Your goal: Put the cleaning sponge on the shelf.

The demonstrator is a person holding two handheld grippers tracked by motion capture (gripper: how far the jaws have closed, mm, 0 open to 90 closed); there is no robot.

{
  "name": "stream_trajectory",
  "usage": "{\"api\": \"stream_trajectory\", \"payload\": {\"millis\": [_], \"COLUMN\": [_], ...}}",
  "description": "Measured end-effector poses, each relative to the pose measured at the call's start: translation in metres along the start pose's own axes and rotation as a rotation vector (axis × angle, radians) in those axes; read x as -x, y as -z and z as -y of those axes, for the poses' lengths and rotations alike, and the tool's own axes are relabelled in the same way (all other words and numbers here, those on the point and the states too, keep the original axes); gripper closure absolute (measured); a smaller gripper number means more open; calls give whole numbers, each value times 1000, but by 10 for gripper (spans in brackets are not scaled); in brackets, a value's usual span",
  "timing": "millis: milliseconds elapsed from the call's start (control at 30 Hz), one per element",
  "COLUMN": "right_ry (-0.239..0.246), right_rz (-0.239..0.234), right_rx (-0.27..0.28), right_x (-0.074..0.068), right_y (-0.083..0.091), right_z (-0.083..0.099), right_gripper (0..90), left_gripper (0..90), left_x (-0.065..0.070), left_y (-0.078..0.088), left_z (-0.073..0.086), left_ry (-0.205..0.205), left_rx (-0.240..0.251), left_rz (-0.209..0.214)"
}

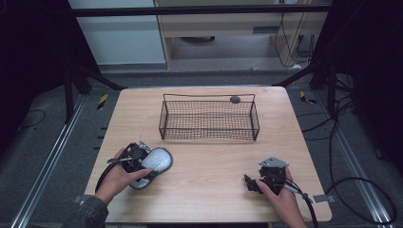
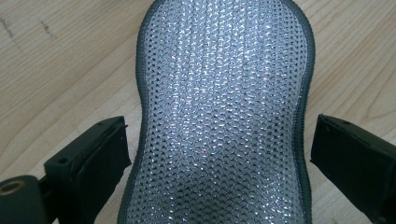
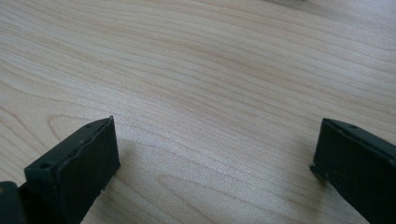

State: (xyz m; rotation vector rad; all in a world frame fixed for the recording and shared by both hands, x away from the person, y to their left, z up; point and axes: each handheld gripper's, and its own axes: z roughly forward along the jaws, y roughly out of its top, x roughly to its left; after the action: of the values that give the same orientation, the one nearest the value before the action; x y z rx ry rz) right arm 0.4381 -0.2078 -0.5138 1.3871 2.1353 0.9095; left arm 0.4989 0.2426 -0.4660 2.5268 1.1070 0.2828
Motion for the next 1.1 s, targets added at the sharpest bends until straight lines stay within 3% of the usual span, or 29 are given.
{"api": "stream_trajectory", "payload": {"millis": [1100], "right_ry": [6], "right_rz": [-6], "right_rx": [0], "right_x": [-1], "right_y": [1], "right_z": [0], "right_gripper": [4], "left_gripper": [2], "left_x": [-5], "left_y": [-19], "left_z": [1], "left_ry": [19], "left_rx": [-28], "left_rz": [39]}}
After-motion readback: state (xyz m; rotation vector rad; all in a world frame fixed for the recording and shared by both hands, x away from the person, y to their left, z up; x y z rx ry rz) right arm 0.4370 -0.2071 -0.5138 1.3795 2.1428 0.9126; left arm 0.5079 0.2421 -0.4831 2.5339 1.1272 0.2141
